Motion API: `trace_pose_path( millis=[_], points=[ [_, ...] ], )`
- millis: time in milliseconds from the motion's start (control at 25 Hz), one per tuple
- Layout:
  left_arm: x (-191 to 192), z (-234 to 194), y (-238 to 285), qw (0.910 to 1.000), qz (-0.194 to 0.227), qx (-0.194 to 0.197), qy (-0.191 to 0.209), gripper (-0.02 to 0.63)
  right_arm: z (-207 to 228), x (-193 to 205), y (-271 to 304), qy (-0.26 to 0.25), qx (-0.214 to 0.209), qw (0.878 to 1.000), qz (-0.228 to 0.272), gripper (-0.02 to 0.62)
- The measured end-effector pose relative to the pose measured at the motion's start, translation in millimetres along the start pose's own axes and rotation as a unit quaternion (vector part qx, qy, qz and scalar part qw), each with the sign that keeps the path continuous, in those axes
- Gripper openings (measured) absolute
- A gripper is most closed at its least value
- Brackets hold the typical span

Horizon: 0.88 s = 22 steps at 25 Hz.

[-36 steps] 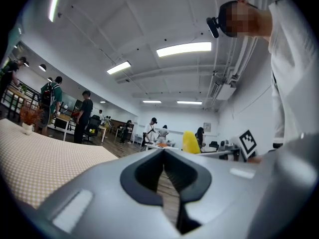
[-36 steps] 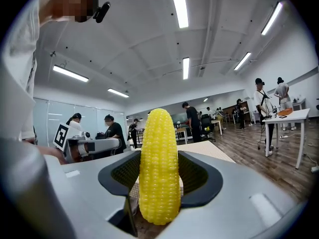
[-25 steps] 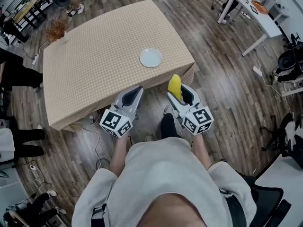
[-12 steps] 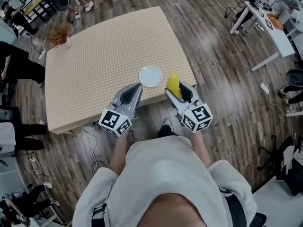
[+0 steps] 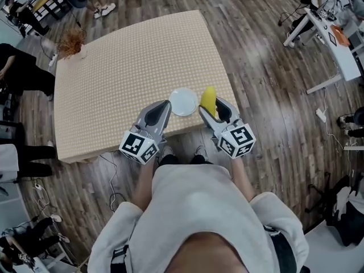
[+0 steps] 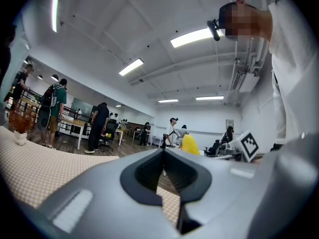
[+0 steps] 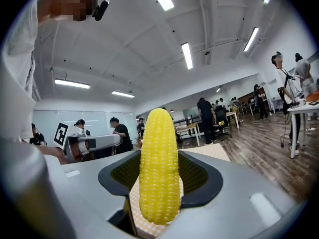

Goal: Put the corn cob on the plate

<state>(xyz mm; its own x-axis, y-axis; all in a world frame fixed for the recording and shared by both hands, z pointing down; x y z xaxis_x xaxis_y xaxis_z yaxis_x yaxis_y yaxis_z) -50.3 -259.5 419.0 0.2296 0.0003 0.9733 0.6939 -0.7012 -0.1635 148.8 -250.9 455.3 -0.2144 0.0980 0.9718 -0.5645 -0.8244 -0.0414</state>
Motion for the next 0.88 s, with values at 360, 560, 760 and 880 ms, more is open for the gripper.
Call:
trace_pose_path(
  millis=[360,560,760,880],
  points=[
    [-5,-70,15,0.9984,-0.017,0.053,-0.005,0.008,1,11,53,0.003,0.068,0.998,0.004,0.235],
    [0,-95,26,0.9966,-0.031,0.074,-0.019,0.008,3,16,68,0.01,0.096,0.995,-0.004,0.235],
    [18,-100,35,0.9945,-0.051,0.082,-0.039,0.008,10,33,69,0.027,0.11,0.993,-0.025,0.235],
    [32,-100,34,0.9934,-0.067,0.079,-0.049,0.008,12,48,67,0.043,0.112,0.992,-0.041,0.235]
  ],
)
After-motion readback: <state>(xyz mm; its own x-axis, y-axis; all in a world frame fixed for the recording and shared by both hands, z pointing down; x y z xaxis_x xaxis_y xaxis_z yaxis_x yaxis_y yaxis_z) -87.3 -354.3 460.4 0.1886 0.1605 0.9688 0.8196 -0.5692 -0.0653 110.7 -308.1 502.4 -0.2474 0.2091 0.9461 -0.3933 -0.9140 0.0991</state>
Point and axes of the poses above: the fingertips, and each gripper's own axes: y forward along the fingers, z to its right, x out of its underside, the point moved 6 cm from there along -y, backward along the fingers, and after that the axes turned 10 degrees about z, right-handed, at the moved point
